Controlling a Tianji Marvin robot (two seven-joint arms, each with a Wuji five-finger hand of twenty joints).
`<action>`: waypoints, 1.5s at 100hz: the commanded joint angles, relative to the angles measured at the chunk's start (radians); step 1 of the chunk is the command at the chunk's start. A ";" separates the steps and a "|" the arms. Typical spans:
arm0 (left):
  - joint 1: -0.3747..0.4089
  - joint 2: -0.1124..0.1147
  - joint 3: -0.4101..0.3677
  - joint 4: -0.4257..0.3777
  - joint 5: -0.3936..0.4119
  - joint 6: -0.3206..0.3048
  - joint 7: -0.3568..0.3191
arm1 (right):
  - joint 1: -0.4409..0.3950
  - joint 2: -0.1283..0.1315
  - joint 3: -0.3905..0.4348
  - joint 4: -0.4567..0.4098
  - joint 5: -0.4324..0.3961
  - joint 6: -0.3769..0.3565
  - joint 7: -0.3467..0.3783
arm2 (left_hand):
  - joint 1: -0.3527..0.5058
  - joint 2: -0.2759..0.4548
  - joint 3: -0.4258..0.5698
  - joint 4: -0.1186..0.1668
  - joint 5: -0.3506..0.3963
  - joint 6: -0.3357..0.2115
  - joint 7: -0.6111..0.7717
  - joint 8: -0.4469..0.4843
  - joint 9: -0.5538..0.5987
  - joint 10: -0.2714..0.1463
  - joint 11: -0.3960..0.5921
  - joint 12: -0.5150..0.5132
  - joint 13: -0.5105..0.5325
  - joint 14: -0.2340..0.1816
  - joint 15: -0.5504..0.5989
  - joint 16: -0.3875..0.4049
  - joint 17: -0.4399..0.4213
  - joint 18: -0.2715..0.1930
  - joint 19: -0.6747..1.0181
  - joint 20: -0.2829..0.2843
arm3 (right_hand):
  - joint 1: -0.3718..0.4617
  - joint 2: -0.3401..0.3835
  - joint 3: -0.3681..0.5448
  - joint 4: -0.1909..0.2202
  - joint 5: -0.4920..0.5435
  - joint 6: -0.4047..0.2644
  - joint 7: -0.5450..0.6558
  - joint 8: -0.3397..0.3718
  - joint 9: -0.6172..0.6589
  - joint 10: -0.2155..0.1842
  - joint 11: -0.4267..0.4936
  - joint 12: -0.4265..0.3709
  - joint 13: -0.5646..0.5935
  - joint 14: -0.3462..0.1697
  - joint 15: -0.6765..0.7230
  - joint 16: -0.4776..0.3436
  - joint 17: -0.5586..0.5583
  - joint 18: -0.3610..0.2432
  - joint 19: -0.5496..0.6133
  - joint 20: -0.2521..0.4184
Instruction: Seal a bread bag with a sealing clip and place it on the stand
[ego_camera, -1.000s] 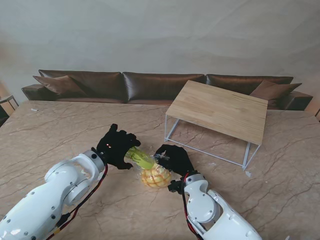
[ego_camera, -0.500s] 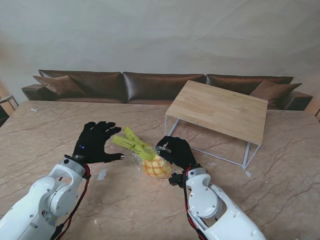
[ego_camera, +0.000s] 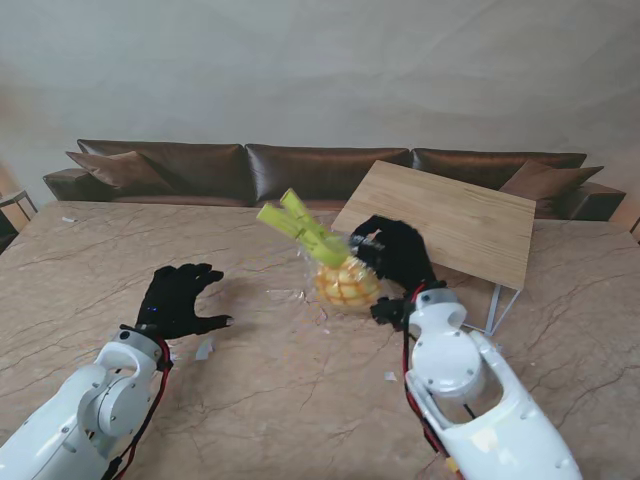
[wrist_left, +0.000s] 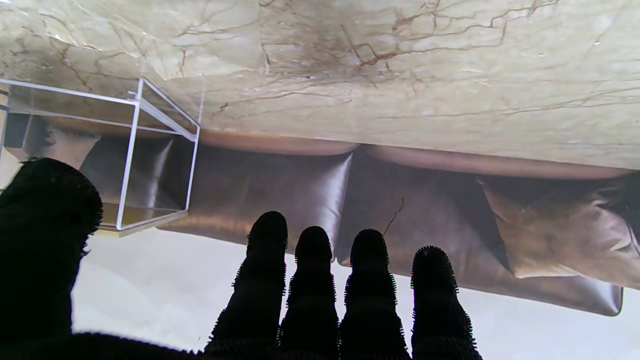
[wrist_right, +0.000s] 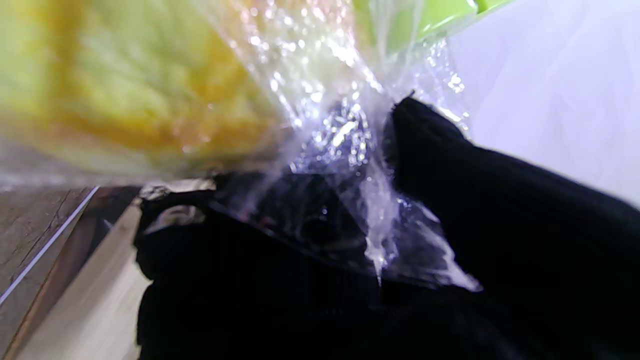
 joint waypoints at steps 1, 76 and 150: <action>-0.001 -0.008 0.002 0.008 -0.012 0.000 -0.004 | 0.034 0.006 0.026 -0.026 0.009 0.015 0.002 | 0.004 0.021 -0.016 0.029 0.008 -0.004 -0.012 0.001 -0.003 -0.009 -0.011 -0.005 -0.005 -0.022 -0.007 -0.005 -0.011 -0.010 -0.009 -0.010 | 0.017 -0.001 0.026 0.011 0.033 -0.063 0.022 0.035 0.025 0.026 -0.002 0.008 0.022 -0.006 0.013 0.008 0.024 0.003 0.015 0.012; -0.056 -0.005 0.015 0.100 -0.028 0.005 -0.014 | 0.326 -0.028 0.224 0.227 0.219 0.386 0.074 | 0.021 0.045 -0.034 0.041 0.002 -0.017 0.006 0.012 -0.007 -0.016 -0.015 -0.007 -0.008 -0.033 -0.017 -0.001 -0.023 -0.014 -0.015 -0.013 | 0.034 0.036 -0.013 0.012 0.016 -0.003 0.005 -0.031 0.022 0.035 -0.016 0.004 0.023 0.000 0.019 0.015 0.042 0.020 0.023 0.020; -0.070 -0.004 0.037 0.105 -0.043 0.000 -0.034 | 0.297 0.007 0.232 0.371 -0.034 0.372 0.091 | 0.030 0.072 -0.063 0.052 -0.005 -0.019 0.065 0.046 -0.030 -0.018 -0.024 -0.012 -0.032 -0.031 -0.027 -0.005 -0.042 0.022 -0.025 -0.019 | -0.300 0.047 -0.216 0.117 -0.505 0.208 -0.463 -0.042 -0.706 0.015 -0.191 -0.223 -0.660 0.047 -0.618 -0.269 -0.714 -0.119 -0.460 -0.099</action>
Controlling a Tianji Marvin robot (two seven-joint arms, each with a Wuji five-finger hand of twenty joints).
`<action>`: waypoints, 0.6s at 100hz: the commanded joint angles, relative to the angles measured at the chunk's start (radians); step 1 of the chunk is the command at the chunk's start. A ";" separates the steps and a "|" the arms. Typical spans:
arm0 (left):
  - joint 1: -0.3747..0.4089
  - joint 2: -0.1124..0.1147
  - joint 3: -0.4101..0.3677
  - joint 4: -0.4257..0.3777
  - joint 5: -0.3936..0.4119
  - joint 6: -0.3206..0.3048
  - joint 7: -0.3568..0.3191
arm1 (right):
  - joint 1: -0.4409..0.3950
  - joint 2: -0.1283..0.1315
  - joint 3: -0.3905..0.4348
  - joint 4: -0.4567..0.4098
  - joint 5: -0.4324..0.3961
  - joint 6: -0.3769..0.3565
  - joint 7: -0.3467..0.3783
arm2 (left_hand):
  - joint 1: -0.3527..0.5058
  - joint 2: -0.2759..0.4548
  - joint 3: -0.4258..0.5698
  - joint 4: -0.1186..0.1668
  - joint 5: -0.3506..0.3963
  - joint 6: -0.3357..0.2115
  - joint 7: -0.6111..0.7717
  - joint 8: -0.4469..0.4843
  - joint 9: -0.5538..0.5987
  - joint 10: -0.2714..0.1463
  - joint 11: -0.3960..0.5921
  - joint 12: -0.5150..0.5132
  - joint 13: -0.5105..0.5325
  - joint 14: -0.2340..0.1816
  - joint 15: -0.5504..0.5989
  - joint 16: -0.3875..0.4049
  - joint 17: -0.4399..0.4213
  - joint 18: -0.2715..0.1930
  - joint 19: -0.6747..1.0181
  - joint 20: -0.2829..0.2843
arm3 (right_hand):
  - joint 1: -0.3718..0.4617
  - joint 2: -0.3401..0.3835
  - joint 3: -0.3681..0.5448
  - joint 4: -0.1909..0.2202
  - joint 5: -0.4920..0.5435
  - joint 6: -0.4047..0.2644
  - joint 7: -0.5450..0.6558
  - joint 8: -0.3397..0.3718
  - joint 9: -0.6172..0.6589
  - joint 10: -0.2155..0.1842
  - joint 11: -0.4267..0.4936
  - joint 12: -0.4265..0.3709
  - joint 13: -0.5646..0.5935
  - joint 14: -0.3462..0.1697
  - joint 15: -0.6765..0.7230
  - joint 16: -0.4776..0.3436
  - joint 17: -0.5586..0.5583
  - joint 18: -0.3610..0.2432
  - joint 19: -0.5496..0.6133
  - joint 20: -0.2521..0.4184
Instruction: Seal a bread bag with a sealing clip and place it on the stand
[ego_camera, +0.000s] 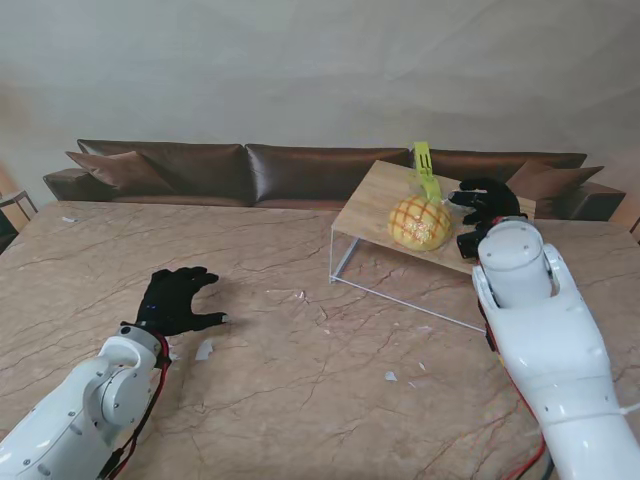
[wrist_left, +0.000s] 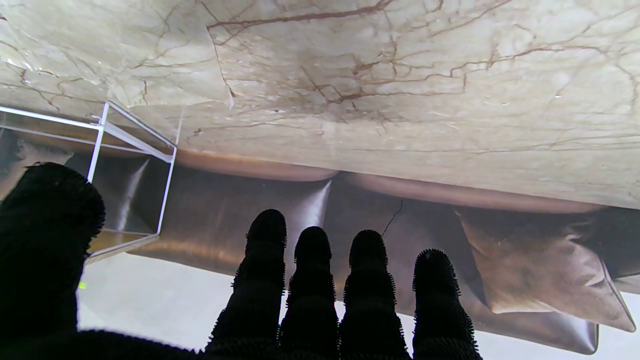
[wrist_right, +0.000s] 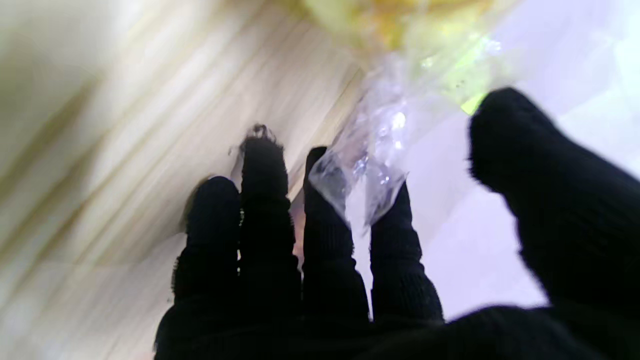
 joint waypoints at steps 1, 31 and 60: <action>0.010 -0.003 0.001 -0.022 0.001 -0.002 -0.015 | -0.039 0.014 0.000 -0.021 0.003 -0.008 -0.005 | 0.017 0.038 -0.022 0.035 -0.007 -0.009 0.045 0.024 -0.030 -0.013 -0.024 -0.011 -0.031 -0.020 -0.018 -0.005 -0.021 0.011 -0.023 -0.019 | -0.076 0.021 -0.043 0.005 -0.092 0.017 -0.009 -0.054 -0.110 -0.022 -0.049 -0.050 -0.097 -0.011 -0.067 -0.061 -0.090 -0.001 -0.107 -0.028; 0.034 -0.008 -0.007 -0.079 -0.023 -0.005 -0.028 | -0.142 0.053 0.020 -0.166 -0.188 -0.164 -0.004 | 0.012 0.056 -0.046 0.036 -0.014 -0.001 0.017 0.008 -0.038 -0.020 -0.026 -0.012 -0.025 -0.024 -0.016 -0.004 -0.002 -0.013 -0.002 -0.010 | -0.191 0.133 -0.141 0.003 -0.305 0.012 0.011 -0.143 -0.427 -0.044 -0.206 -0.136 -0.415 -0.181 -0.346 -0.331 -0.337 -0.225 -0.447 -0.246; 0.057 -0.016 -0.024 -0.127 -0.078 -0.054 -0.036 | -0.304 0.078 0.030 -0.340 -0.329 -0.401 -0.028 | 0.037 0.178 -0.215 0.080 -0.015 -0.003 -0.064 -0.038 -0.058 -0.028 -0.035 -0.019 -0.023 -0.047 -0.014 -0.005 0.048 -0.113 0.049 0.016 | -0.185 0.239 -0.275 0.040 -0.243 0.014 0.015 -0.174 -0.327 -0.071 -0.303 -0.171 -0.330 -0.233 -0.395 -0.451 -0.241 -0.270 -0.514 -0.465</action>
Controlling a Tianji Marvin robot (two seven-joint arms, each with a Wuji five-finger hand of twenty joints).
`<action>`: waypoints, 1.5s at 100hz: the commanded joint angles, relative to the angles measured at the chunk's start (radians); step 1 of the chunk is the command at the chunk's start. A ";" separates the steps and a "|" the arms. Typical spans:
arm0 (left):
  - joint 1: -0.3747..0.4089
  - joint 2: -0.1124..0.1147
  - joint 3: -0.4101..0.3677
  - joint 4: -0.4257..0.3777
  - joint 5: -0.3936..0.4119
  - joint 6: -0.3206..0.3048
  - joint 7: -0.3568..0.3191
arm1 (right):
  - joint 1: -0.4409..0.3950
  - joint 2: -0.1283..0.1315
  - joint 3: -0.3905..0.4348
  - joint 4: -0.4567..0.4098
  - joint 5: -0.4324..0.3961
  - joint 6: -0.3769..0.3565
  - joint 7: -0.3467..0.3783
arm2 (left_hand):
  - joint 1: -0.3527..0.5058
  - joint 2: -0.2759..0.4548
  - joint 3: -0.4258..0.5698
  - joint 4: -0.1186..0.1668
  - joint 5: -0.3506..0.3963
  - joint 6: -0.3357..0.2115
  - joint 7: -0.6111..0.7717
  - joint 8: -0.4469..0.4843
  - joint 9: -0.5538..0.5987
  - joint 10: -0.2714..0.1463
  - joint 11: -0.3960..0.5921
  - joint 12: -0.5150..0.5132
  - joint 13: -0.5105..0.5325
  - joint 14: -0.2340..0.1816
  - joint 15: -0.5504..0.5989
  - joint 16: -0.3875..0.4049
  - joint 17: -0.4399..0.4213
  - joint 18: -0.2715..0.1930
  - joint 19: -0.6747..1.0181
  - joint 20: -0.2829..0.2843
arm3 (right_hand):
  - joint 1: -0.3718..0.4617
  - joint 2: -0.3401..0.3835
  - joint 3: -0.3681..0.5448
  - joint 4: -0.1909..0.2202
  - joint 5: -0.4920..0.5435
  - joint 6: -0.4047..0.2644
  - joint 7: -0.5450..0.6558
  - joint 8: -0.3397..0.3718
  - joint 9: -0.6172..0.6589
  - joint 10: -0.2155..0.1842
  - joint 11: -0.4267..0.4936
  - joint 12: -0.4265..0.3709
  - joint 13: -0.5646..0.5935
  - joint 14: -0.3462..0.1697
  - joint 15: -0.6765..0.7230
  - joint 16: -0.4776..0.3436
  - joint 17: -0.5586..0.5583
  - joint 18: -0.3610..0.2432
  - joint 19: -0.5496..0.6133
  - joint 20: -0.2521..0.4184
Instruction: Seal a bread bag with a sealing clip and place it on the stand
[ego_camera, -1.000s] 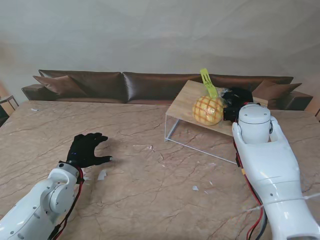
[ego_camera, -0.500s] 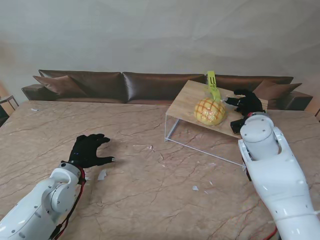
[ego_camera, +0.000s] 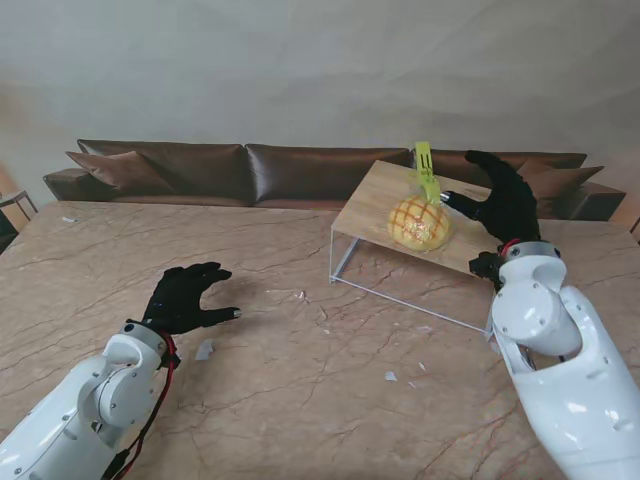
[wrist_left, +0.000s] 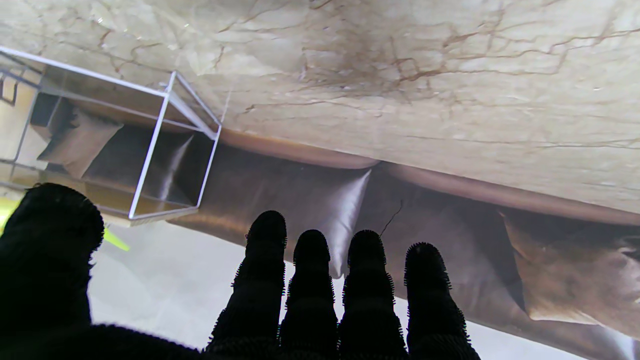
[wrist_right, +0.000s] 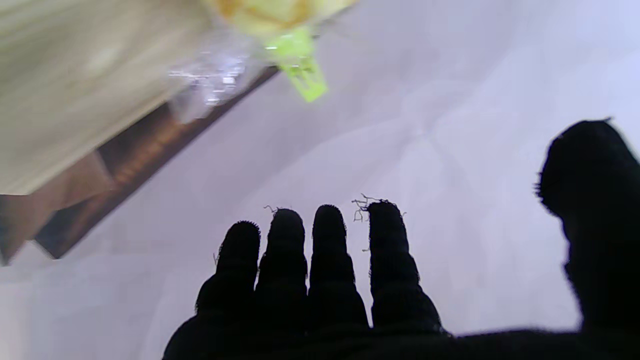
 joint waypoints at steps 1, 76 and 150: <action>0.012 -0.011 0.000 -0.013 -0.010 -0.019 0.022 | -0.043 -0.005 -0.015 -0.042 -0.007 -0.032 -0.022 | 0.021 0.056 -0.068 0.040 -0.015 -0.004 -0.055 -0.018 -0.037 -0.016 -0.029 -0.018 -0.023 -0.032 -0.013 -0.005 0.007 -0.053 0.021 0.018 | -0.011 0.058 -0.073 0.032 0.024 -0.014 0.004 -0.024 0.037 -0.028 -0.045 -0.018 0.017 -0.049 -0.018 -0.023 0.004 -0.048 0.001 -0.054; 0.113 -0.029 -0.032 -0.125 -0.080 -0.146 0.072 | -0.321 -0.002 -0.174 -0.004 -0.126 -0.436 -0.186 | -0.021 0.170 -0.207 0.231 -0.019 0.002 -0.039 -0.009 -0.032 -0.012 -0.030 -0.018 -0.006 -0.033 -0.009 0.002 0.063 -0.119 0.066 0.038 | -0.139 0.097 -0.089 0.155 0.064 -0.026 -0.011 -0.009 0.154 -0.018 -0.163 -0.061 0.095 -0.027 -0.040 -0.032 0.065 -0.025 0.062 -0.143; 0.136 -0.041 0.003 -0.106 -0.124 -0.194 0.120 | -0.348 -0.010 -0.196 0.075 -0.095 -0.481 -0.218 | -0.004 0.185 -0.205 0.212 -0.022 0.000 -0.036 -0.007 -0.030 -0.012 -0.029 -0.018 -0.003 -0.030 -0.010 0.008 0.074 -0.110 0.083 0.045 | -0.137 0.109 -0.093 0.151 0.038 -0.028 -0.003 -0.015 0.137 -0.013 -0.155 -0.056 0.102 -0.018 -0.043 -0.024 0.065 -0.012 0.073 -0.133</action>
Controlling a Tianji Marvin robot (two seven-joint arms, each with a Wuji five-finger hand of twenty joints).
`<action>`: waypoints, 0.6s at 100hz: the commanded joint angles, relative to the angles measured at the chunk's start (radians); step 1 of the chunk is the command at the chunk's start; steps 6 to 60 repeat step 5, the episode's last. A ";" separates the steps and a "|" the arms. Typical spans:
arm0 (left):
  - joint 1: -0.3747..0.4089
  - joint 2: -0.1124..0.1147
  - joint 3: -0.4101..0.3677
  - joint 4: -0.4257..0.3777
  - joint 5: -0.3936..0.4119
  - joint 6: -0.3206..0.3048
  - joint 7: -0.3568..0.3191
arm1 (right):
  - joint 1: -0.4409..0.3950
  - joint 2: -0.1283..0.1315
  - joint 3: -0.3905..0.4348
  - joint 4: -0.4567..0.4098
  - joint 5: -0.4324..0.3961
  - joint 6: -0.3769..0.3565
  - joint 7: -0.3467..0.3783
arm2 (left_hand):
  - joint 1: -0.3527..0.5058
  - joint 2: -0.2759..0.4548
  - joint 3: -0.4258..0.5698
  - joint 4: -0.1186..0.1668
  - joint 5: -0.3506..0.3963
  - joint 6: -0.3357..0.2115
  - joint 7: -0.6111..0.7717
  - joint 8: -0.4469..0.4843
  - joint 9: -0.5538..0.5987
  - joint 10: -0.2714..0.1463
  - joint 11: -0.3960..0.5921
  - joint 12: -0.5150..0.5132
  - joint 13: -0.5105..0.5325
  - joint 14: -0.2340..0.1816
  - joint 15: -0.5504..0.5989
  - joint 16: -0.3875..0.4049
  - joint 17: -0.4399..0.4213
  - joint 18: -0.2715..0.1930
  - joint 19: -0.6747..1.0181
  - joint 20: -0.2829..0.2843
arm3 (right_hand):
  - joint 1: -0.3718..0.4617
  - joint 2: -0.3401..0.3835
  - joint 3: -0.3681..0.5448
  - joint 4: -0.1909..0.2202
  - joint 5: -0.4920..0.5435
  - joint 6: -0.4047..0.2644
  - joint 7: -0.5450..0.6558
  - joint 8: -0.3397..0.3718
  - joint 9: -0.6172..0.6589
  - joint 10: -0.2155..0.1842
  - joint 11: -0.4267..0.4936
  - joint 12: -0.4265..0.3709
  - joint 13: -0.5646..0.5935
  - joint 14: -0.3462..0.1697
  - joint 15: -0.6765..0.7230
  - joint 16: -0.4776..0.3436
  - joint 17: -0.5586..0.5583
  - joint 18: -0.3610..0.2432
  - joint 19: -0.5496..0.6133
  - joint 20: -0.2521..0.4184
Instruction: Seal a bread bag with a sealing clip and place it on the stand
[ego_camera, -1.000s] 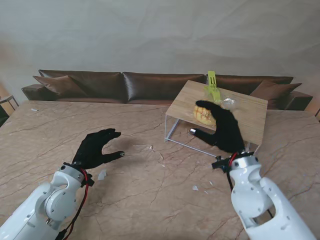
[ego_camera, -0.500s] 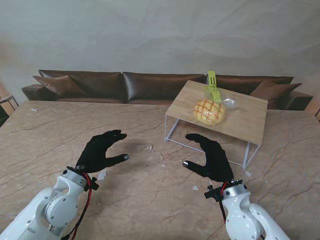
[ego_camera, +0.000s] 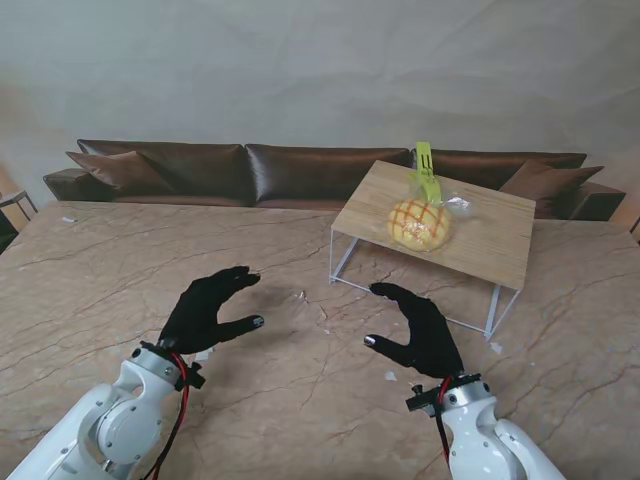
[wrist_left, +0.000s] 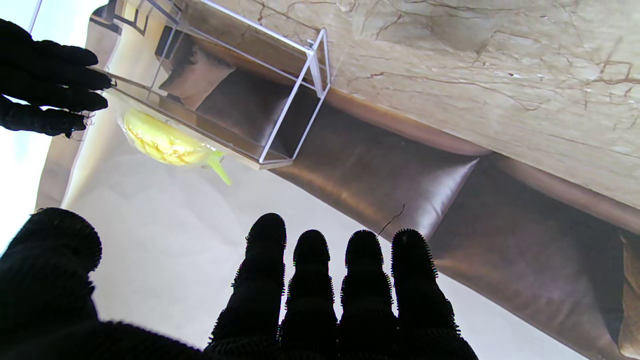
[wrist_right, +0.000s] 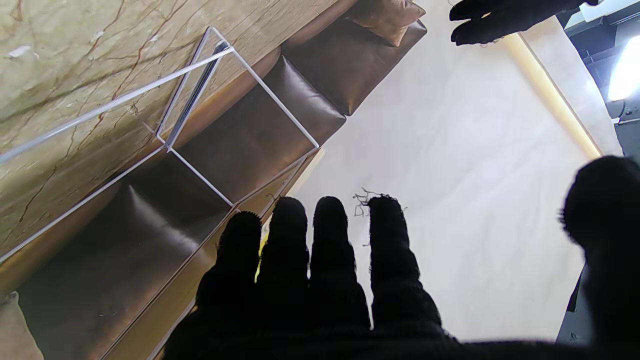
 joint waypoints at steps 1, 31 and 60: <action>0.011 -0.007 0.006 0.004 -0.006 -0.006 0.003 | -0.006 -0.005 -0.002 -0.001 -0.003 -0.006 -0.004 | -0.012 0.046 -0.013 0.025 -0.021 -0.001 -0.003 0.006 -0.029 -0.013 -0.028 -0.017 -0.003 -0.012 -0.010 0.008 -0.004 -0.015 0.014 0.010 | -0.033 -0.013 0.014 0.020 -0.008 -0.021 0.005 0.000 -0.010 -0.001 0.005 0.005 0.004 -0.010 -0.017 0.004 -0.002 -0.013 0.006 -0.001; 0.009 -0.007 0.008 0.006 -0.006 -0.007 0.003 | -0.007 -0.006 -0.003 -0.001 -0.004 -0.007 -0.006 | -0.010 0.047 -0.012 0.023 -0.021 -0.001 -0.003 0.006 -0.029 -0.014 -0.028 -0.017 -0.003 -0.014 -0.010 0.008 -0.005 -0.015 0.013 0.010 | -0.031 -0.014 0.014 0.020 -0.006 -0.021 0.006 0.000 -0.011 -0.002 0.006 0.006 0.004 -0.011 -0.018 0.005 -0.003 -0.013 0.005 0.000; 0.009 -0.007 0.008 0.006 -0.006 -0.007 0.003 | -0.007 -0.006 -0.003 -0.001 -0.004 -0.007 -0.006 | -0.010 0.047 -0.012 0.023 -0.021 -0.001 -0.003 0.006 -0.029 -0.014 -0.028 -0.017 -0.003 -0.014 -0.010 0.008 -0.005 -0.015 0.013 0.010 | -0.031 -0.014 0.014 0.020 -0.006 -0.021 0.006 0.000 -0.011 -0.002 0.006 0.006 0.004 -0.011 -0.018 0.005 -0.003 -0.013 0.005 0.000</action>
